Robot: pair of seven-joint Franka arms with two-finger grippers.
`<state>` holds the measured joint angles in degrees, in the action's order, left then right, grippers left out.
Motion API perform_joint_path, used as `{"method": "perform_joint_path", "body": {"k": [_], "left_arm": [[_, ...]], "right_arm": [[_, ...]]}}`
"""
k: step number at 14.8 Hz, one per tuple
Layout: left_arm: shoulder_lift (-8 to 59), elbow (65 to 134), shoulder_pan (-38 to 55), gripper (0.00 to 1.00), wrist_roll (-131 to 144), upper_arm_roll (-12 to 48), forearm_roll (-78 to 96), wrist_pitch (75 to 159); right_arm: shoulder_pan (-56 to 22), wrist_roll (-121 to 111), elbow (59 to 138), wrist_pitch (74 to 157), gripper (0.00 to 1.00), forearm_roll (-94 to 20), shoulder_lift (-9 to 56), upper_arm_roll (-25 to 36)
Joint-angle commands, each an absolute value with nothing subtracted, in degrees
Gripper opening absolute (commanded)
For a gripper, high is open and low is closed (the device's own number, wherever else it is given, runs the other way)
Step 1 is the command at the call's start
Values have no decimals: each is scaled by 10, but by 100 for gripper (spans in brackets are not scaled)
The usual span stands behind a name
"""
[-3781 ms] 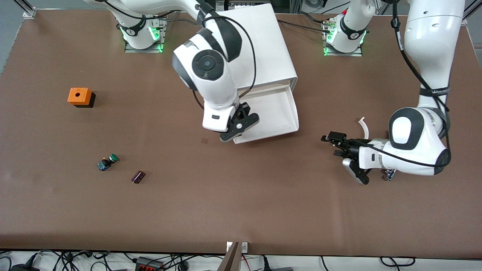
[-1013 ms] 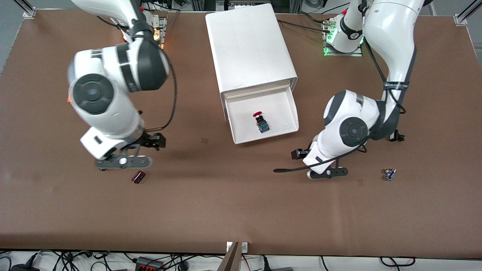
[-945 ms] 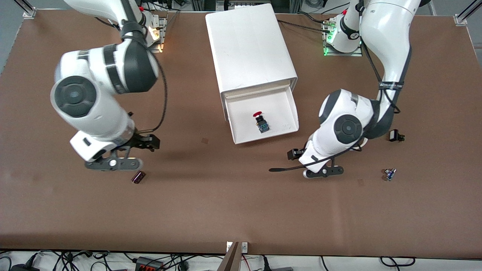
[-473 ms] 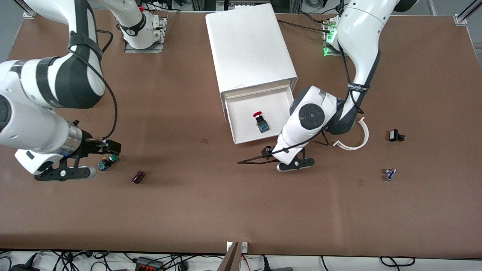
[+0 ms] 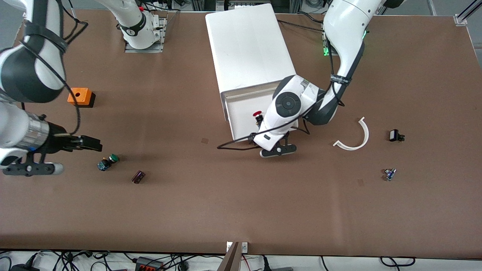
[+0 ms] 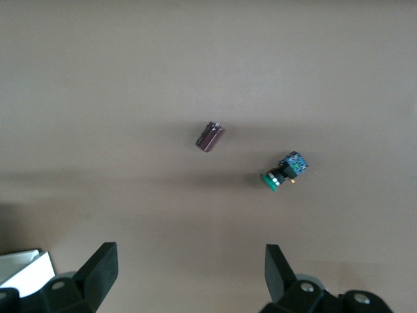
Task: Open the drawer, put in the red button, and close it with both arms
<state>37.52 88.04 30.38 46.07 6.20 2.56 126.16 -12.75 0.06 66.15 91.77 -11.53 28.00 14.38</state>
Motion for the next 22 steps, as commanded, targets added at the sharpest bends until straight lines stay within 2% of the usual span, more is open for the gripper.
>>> {"method": "perform_joint_path", "body": {"k": [1, 4, 9, 15, 22], "left_arm": [[340, 906, 320, 100, 474, 58, 20, 1209], [330, 906, 338, 100, 475, 58, 20, 1173], [332, 928, 369, 100, 491, 58, 20, 1166], [320, 945, 377, 100, 514, 74, 21, 1165], [318, 947, 374, 100, 540, 98, 26, 1151]], "right_arm": [[-86, -1, 761, 959, 100, -67, 193, 90], [-17, -4, 803, 961, 100, -38, 142, 32], [30, -62, 811, 941, 100, -38, 118, 26], [28, -44, 816, 923, 100, -32, 112, 26], [10, -37, 942, 988, 100, -1, 29, 25]]}}
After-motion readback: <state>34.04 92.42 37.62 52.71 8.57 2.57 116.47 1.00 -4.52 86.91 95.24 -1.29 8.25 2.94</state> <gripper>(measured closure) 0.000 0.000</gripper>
